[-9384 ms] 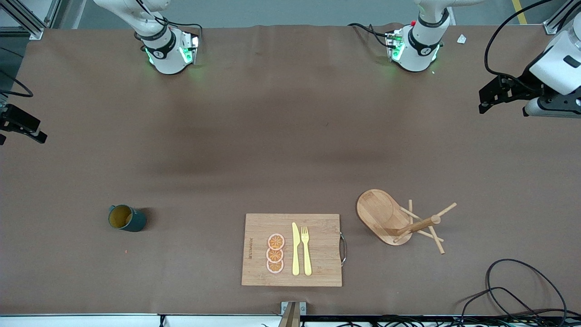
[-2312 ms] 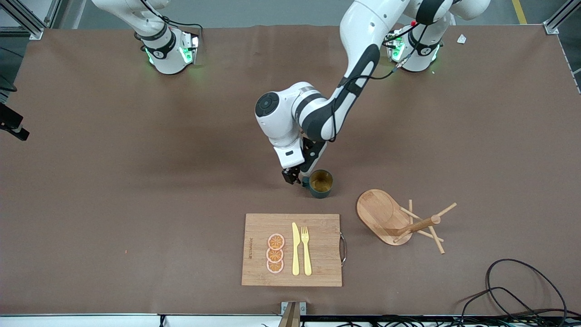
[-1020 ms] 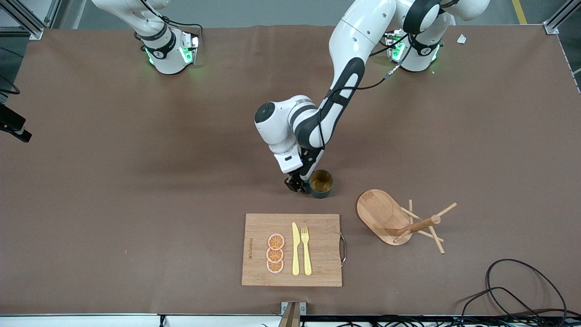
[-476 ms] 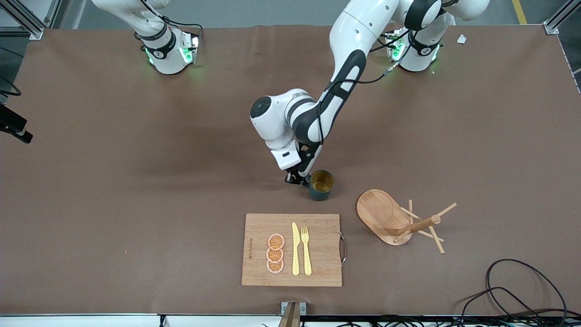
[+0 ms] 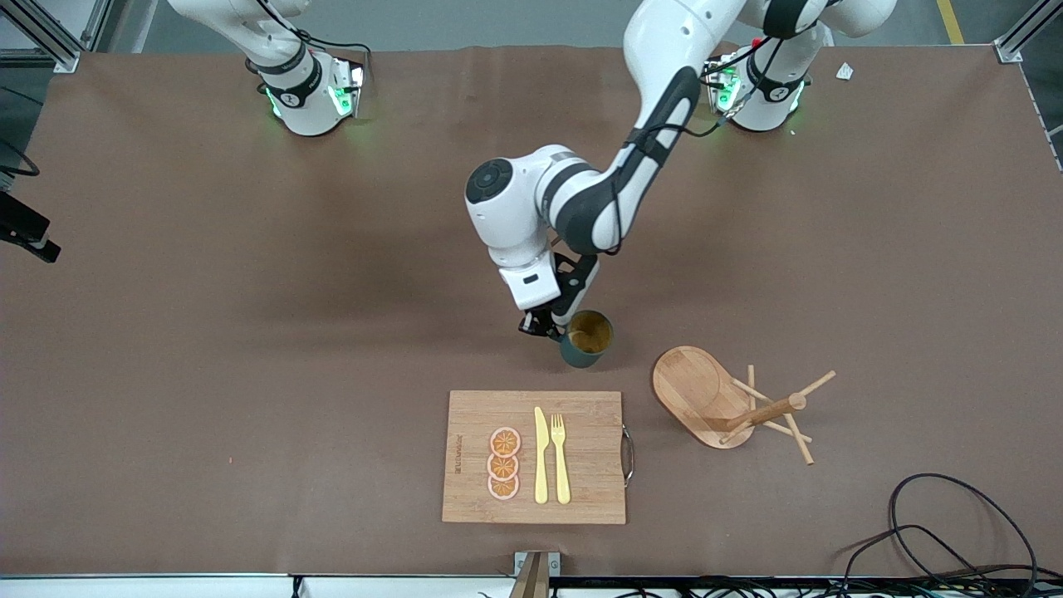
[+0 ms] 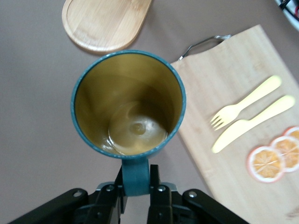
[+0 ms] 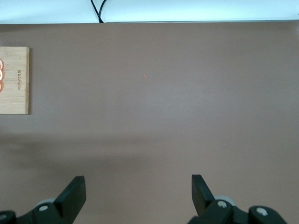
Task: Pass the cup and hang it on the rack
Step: 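Lift the mug with the left gripper and carry it to the rack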
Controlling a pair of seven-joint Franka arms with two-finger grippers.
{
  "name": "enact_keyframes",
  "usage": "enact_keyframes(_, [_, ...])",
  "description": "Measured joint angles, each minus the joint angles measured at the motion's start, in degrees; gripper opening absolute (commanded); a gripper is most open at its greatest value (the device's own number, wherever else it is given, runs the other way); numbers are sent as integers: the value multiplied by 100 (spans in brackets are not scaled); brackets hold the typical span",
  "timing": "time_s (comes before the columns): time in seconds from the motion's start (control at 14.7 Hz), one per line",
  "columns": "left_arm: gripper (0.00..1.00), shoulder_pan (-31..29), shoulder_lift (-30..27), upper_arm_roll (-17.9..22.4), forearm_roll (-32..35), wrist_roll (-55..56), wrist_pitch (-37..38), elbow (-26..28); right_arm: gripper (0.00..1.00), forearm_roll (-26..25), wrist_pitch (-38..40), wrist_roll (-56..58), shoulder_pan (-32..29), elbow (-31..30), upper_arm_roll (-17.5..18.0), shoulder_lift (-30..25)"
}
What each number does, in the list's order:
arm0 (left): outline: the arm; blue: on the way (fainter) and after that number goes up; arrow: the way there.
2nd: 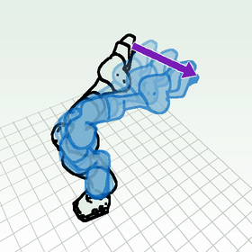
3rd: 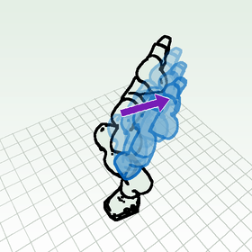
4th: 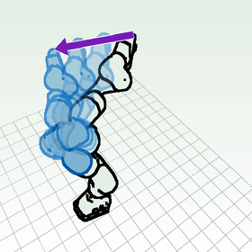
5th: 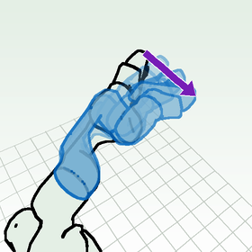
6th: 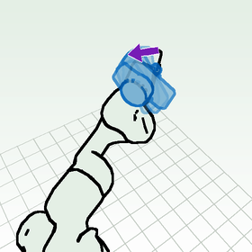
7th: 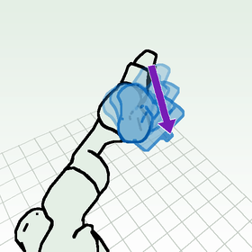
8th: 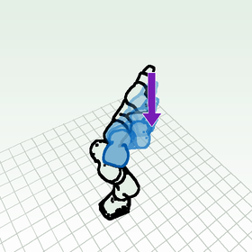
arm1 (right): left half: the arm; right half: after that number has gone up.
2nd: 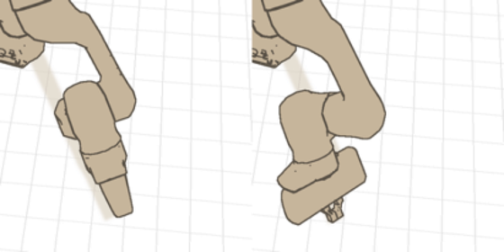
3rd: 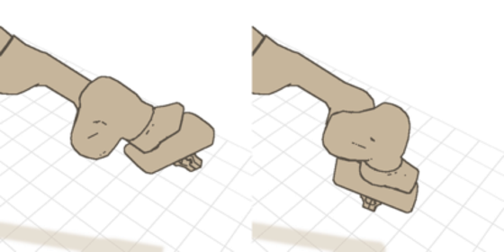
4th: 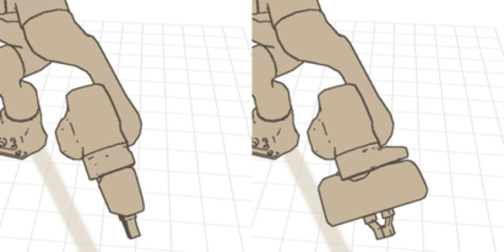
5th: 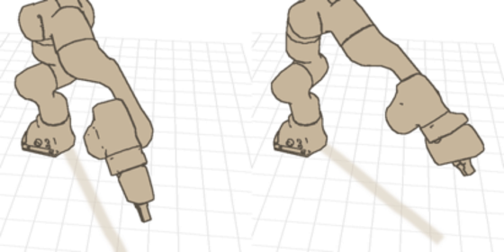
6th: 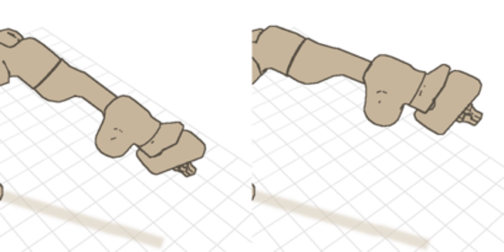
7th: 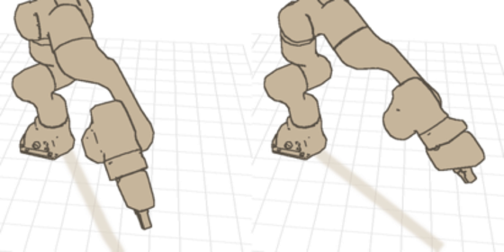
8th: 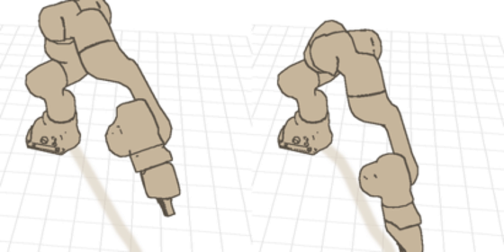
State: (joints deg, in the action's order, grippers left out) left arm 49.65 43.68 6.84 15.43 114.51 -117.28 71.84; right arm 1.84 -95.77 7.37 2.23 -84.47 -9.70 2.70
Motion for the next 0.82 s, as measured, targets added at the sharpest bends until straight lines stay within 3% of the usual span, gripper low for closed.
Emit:
enact_keyframes(0.41, [1, -1055, -1039, 20, -1849, -1929, 67, -19, 100, 0, -1, -1, 0, 1, -1, 0])
enact_keyframes(0.82, [1, -1937, -1357, 22, -4168, -3640, 592, -3, 100, 0, -2, -2, 0, 1, -2, 0])
